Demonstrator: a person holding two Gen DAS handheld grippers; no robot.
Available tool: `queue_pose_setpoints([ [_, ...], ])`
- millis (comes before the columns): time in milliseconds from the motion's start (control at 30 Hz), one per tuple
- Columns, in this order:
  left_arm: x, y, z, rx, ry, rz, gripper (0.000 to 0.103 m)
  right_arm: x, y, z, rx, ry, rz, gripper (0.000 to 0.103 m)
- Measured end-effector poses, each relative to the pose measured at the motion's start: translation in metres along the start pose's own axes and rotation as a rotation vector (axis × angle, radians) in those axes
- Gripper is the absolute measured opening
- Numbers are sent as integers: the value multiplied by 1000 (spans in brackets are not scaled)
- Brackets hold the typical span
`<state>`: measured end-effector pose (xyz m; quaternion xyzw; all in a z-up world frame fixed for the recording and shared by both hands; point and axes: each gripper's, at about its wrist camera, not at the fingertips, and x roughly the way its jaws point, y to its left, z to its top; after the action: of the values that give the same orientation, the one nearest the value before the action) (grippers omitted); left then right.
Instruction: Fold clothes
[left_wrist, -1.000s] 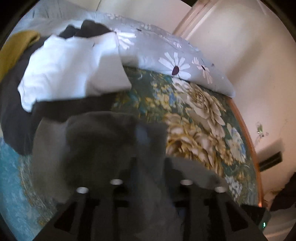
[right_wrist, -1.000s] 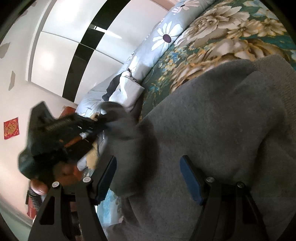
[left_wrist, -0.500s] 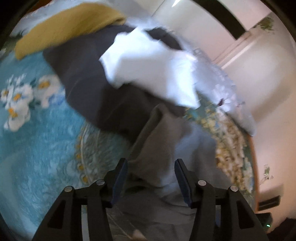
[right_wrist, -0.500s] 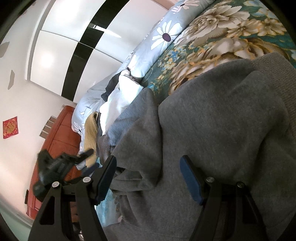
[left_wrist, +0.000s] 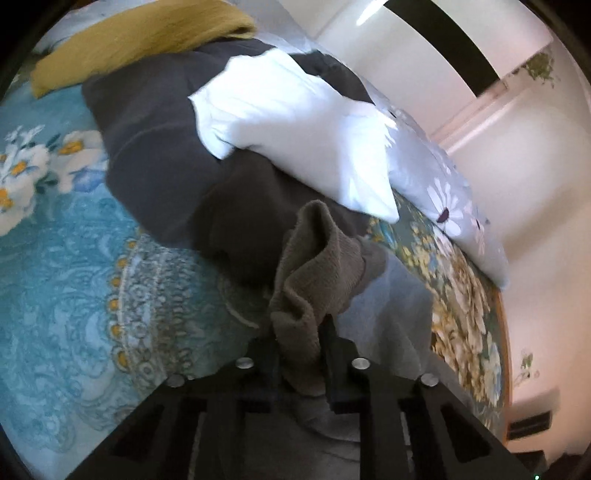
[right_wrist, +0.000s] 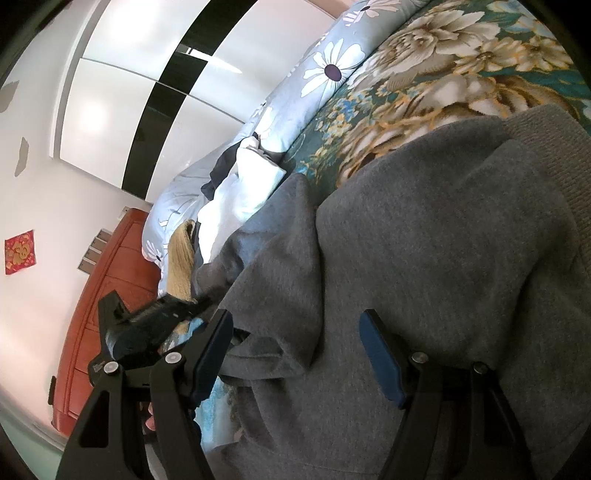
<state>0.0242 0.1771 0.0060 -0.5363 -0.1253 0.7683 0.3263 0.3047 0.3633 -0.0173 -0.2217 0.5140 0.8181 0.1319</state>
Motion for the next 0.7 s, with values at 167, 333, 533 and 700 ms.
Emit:
queue_pose_setpoints([
  [167, -60, 28, 20, -41, -117, 12, 15, -2, 0, 0, 9, -7, 19, 72],
  [333, -147, 79, 49, -13, -277, 143, 15, -2, 3, -1, 8, -13, 22, 72],
  [533, -229, 171, 65, -52, -422, 389, 15, 4, 8, -5, -32, -11, -30, 72],
  [700, -244, 239, 74, -139, -412, 532, 15, 6, 9, -6, -48, -9, -50, 72],
])
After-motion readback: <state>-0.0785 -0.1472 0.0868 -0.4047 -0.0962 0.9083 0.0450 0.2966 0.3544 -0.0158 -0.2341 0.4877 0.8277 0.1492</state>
